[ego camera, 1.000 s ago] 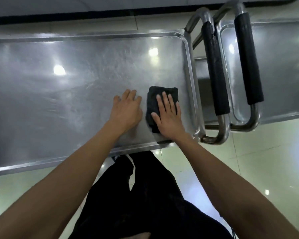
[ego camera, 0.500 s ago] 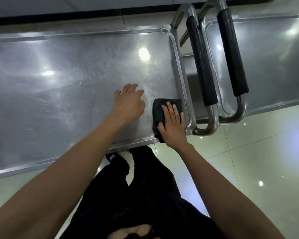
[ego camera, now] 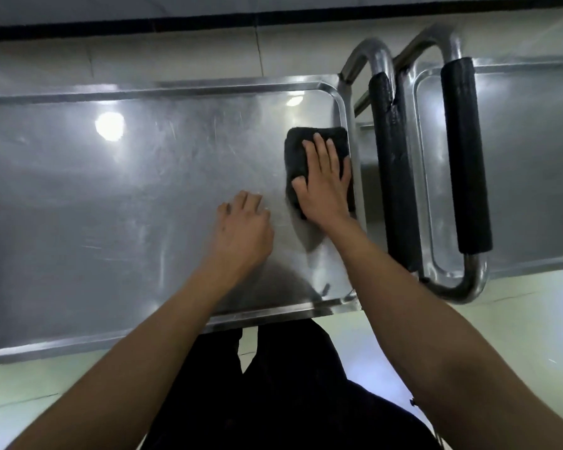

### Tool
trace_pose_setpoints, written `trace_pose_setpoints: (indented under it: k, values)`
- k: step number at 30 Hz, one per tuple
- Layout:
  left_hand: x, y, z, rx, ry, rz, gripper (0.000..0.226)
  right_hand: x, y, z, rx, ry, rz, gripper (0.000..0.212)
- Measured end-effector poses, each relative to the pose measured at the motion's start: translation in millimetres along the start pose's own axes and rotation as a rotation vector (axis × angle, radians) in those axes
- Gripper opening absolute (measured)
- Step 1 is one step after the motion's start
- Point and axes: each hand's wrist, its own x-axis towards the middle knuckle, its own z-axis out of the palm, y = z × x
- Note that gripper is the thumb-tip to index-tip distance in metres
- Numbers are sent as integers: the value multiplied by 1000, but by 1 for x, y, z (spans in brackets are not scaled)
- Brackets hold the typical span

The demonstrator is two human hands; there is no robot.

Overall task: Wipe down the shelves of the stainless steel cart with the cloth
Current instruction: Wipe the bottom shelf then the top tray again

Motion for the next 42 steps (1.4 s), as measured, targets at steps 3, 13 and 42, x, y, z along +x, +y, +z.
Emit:
trace_pose_setpoints:
  k: [3,13,42]
  values:
    - [3,-1,3,5,59,-16,28,51,-7,-10,7,-1,13,73]
    - [-3,2,16,-13,122,-53,33,95,-9,-17,19,40,-16,71]
    - [-184,-5,56,-25,-59,105,39,-252,-35,54,-44,-73,110,80]
